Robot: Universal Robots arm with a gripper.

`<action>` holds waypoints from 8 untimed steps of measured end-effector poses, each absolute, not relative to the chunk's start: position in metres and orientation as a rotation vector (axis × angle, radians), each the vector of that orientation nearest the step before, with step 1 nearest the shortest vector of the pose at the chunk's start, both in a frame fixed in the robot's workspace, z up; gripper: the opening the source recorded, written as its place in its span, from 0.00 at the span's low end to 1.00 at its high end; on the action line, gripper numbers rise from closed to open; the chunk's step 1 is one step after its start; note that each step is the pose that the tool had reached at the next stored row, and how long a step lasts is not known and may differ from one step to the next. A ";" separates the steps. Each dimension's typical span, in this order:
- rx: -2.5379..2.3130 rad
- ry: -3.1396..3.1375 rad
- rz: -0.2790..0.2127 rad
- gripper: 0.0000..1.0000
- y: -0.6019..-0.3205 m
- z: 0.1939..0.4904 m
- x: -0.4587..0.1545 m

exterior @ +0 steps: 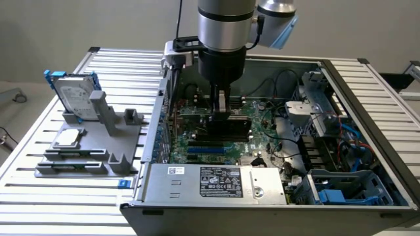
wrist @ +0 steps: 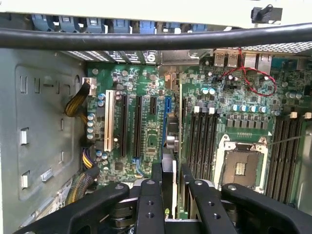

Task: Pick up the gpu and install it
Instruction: 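Insert the gpu into the slot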

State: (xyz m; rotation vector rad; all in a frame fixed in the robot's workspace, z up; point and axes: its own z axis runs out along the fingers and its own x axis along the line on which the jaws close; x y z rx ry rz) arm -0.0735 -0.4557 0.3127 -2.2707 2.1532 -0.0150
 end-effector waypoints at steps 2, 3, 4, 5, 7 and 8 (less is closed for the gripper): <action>-2.266 2.160 -0.014 0.26 -0.456 0.310 -0.074; -2.263 2.164 -0.014 0.26 -0.456 0.308 -0.074; -2.259 2.168 -0.014 0.26 -0.456 0.307 -0.074; -2.255 2.172 -0.015 0.26 -0.456 0.305 -0.074; -2.248 2.180 -0.015 0.26 -0.456 0.301 -0.076; -2.246 2.182 -0.016 0.26 -0.456 0.299 -0.077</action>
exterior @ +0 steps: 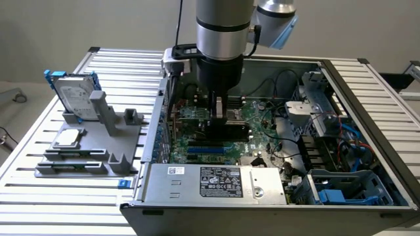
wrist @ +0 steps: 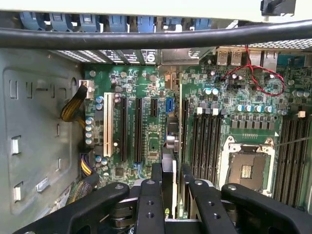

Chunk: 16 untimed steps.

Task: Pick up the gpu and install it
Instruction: 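Insert the gpu into the slot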

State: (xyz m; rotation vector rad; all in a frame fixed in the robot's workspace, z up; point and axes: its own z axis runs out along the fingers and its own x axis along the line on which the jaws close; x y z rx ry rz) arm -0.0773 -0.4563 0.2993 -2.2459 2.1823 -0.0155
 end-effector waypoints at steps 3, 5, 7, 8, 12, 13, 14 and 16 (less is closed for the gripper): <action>-2.244 2.186 -0.018 0.26 -0.456 0.294 -0.082; -2.244 2.188 -0.019 0.26 -0.456 0.290 -0.084; -2.244 2.189 -0.021 0.26 -0.456 0.287 -0.086; -2.243 2.190 -0.021 0.26 -0.456 0.285 -0.086; -2.244 2.191 -0.020 0.26 -0.457 0.284 -0.086; -2.244 2.191 -0.019 0.26 -0.457 0.283 -0.086; -2.244 2.191 -0.019 0.26 -0.457 0.281 -0.086; -2.246 2.192 -0.016 0.26 -0.457 0.278 -0.086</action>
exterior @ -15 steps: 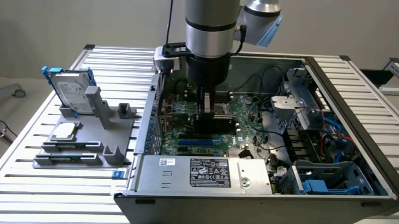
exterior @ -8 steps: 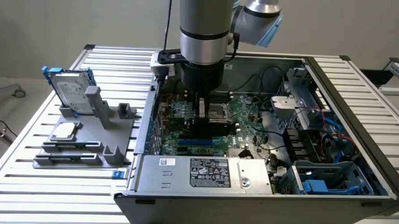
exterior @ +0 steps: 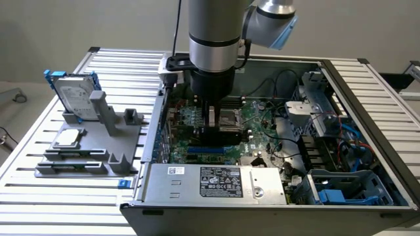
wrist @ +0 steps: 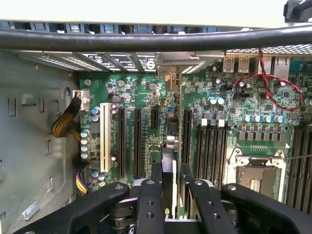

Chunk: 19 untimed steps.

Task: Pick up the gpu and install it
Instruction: 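Insert the gpu into the slot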

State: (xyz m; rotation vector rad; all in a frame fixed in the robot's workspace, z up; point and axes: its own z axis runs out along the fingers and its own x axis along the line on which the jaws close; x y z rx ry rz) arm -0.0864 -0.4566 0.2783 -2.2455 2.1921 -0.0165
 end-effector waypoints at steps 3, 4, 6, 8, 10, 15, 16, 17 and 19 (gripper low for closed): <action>-2.247 2.194 -0.012 0.26 -0.457 0.275 -0.087; -2.248 2.195 -0.012 0.26 -0.457 0.274 -0.087; -2.248 2.195 -0.011 0.26 -0.457 0.274 -0.087; -2.248 2.195 -0.011 0.26 -0.457 0.272 -0.087; -2.248 2.195 -0.011 0.26 -0.457 0.270 -0.087; -2.249 2.198 -0.006 0.26 -0.457 0.268 -0.087; -2.250 2.200 -0.003 0.26 -0.457 0.268 -0.087; -2.250 2.202 -0.001 0.26 -0.457 0.268 -0.087; -2.252 2.205 0.005 0.26 -0.457 0.268 -0.087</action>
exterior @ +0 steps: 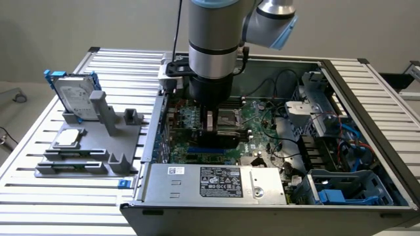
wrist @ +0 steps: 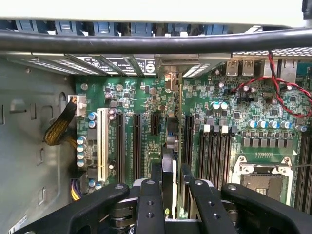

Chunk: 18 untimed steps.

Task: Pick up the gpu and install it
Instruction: 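Insert the gpu into the slot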

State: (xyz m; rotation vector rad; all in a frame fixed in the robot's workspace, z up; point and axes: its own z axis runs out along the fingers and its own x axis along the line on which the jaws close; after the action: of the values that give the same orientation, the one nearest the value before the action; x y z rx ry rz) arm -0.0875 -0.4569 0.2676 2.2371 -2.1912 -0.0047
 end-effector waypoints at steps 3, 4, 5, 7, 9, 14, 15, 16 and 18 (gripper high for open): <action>2.234 -2.189 -0.011 0.26 -0.457 0.267 -0.087; 2.233 -2.188 -0.014 0.26 -0.457 0.267 -0.087; 2.233 -2.187 -0.015 0.26 -0.458 0.267 -0.087; 2.233 -2.187 -0.015 0.26 -0.458 0.267 -0.088; 2.233 -2.187 -0.015 0.26 -0.459 0.267 -0.087; 2.233 -2.187 -0.015 0.26 -0.460 0.267 -0.087; 2.233 -2.187 -0.015 0.26 -0.460 0.267 -0.087; 2.233 -2.188 -0.015 0.26 -0.460 0.267 -0.088; 2.231 -2.189 -0.015 0.26 -0.460 0.267 -0.087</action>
State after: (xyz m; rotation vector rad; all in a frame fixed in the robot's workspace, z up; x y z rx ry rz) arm -0.0875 -0.4601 0.2668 2.2314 -2.1892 -0.0153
